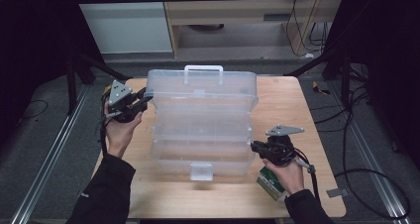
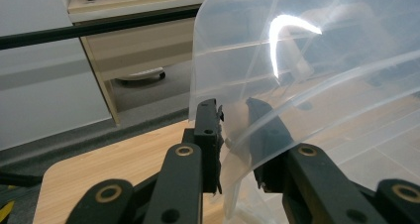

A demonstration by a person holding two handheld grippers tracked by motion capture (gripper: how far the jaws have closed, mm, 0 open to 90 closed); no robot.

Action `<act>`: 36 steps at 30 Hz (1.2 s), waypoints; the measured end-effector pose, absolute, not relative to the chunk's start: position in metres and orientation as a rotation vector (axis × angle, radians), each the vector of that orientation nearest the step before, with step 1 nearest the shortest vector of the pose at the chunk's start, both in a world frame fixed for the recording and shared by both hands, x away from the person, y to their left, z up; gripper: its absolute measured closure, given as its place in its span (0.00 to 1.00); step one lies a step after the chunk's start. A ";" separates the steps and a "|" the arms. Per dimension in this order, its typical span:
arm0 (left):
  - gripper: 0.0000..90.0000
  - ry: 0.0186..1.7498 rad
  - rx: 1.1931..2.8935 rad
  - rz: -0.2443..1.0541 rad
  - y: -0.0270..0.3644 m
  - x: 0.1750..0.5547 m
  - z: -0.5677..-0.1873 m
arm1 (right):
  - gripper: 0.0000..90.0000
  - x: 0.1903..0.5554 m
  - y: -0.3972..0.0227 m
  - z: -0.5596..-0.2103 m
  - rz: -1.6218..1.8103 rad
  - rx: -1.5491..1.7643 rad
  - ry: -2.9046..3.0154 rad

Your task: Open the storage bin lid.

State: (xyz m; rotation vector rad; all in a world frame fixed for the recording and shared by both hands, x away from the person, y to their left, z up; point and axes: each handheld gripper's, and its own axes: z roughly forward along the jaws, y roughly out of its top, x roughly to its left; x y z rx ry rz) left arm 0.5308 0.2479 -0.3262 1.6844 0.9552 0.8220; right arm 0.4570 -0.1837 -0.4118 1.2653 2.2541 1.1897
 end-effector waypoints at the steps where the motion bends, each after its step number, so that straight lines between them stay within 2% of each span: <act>1: 0.83 0.959 1.684 0.820 0.247 0.532 -0.325 | 0.89 0.457 -0.183 -0.412 1.193 1.261 2.253; 36: 0.86 1.020 1.653 0.830 0.239 0.566 -0.315 | 0.88 0.459 -0.182 -0.411 1.170 1.258 2.269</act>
